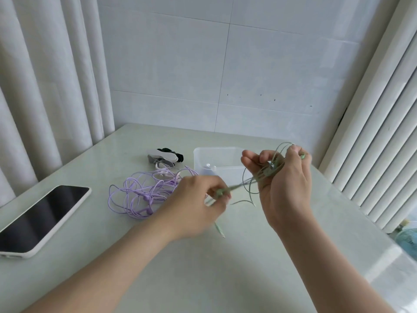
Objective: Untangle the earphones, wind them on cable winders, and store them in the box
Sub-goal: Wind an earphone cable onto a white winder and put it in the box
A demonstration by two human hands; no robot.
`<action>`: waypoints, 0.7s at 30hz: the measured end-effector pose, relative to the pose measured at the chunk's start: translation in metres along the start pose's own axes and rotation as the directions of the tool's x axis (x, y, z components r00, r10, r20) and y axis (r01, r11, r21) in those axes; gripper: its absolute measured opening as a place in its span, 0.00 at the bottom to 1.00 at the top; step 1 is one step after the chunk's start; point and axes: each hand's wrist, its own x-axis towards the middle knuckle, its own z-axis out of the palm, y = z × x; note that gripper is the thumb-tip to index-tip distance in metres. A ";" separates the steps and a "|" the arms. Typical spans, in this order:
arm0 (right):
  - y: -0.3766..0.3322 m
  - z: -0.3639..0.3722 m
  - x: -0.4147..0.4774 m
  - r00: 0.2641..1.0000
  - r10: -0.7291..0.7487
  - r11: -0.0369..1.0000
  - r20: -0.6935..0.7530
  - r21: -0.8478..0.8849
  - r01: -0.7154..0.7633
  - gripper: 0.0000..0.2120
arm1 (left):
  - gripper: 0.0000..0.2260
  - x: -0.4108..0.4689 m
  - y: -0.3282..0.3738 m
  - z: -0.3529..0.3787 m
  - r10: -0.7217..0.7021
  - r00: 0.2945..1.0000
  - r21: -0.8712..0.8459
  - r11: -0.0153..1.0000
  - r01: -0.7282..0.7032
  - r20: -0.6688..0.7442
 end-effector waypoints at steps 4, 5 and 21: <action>-0.001 -0.008 0.006 0.986 -0.123 0.983 -0.111 -0.152 0.105 0.08 | 0.06 0.004 -0.003 -0.007 -0.220 0.976 -0.275 0.938 0.209 -0.007; -0.001 -0.011 0.007 0.976 -0.169 0.960 -0.138 -0.246 0.131 0.07 | 0.06 0.004 -0.003 -0.008 -0.232 0.973 -0.303 0.927 0.221 0.001; 0.022 -0.052 0.025 0.992 -0.069 -0.403 0.106 -0.912 0.069 0.16 | 0.12 0.004 -0.007 -0.018 -0.239 0.952 -0.285 0.942 0.179 -0.190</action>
